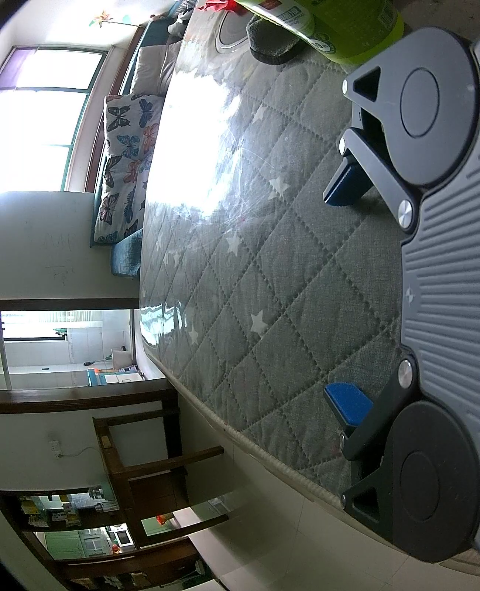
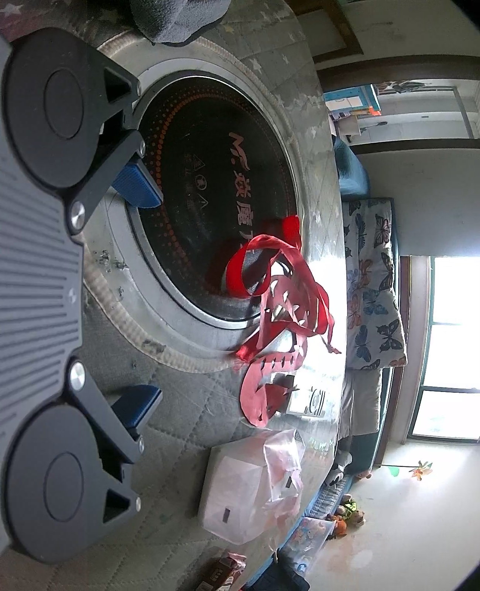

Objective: Clean container

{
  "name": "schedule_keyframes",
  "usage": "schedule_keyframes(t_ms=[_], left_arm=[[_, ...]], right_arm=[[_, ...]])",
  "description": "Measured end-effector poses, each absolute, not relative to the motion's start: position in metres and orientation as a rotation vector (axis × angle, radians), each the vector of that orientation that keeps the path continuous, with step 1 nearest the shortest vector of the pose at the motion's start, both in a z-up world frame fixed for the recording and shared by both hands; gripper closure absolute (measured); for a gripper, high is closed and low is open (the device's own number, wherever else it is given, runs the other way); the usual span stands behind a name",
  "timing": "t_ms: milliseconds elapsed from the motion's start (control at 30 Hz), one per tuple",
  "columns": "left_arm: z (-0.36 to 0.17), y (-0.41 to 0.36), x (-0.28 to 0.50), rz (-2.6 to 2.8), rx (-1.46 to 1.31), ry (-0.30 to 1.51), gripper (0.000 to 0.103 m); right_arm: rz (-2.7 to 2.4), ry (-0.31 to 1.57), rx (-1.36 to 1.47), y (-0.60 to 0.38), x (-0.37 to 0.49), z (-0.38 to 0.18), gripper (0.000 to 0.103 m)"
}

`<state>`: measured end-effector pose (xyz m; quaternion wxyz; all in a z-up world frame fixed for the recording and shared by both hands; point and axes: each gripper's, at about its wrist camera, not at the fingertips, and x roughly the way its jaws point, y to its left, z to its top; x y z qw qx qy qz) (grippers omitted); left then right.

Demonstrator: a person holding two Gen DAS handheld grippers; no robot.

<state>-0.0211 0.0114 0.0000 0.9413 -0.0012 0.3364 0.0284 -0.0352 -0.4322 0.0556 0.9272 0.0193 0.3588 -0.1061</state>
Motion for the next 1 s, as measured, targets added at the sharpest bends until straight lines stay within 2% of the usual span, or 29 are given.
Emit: schedule_keyframes(t_ms=[1000], left_arm=[[0.0002,0.0125,-0.0210,0.058,-0.003,0.686,0.000]], right_arm=[[-0.217,0.735,0.039,-0.4321,-0.0350,0.0556,0.000]])
